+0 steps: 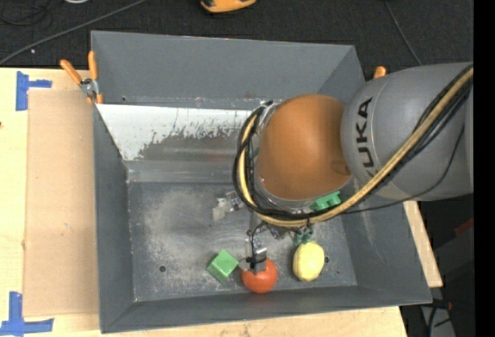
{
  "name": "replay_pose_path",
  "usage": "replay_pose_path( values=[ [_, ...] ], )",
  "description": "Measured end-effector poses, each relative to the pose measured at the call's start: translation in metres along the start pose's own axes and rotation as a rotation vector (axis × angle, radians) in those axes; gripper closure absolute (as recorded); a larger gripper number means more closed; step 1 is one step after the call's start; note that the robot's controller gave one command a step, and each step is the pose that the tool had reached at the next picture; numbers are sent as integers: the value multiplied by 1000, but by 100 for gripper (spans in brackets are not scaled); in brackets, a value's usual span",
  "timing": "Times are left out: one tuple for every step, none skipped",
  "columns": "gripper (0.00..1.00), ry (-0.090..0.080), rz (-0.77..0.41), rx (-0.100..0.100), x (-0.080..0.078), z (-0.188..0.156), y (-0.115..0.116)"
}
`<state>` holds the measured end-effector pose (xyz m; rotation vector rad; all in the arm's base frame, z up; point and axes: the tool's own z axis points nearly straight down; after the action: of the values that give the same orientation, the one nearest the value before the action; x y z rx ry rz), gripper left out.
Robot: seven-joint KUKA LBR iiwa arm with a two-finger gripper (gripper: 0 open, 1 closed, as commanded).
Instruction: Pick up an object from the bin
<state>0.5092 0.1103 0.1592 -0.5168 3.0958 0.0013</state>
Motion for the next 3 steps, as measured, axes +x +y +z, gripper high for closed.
replay_pose_path(
  values=[
    [0, 6, -33, -2, 12, 17, 6],
    [0, -1, -372, 0, -4, 80, 15],
    [100, -1, -20, -1, -4, 89, 22]
  ],
)
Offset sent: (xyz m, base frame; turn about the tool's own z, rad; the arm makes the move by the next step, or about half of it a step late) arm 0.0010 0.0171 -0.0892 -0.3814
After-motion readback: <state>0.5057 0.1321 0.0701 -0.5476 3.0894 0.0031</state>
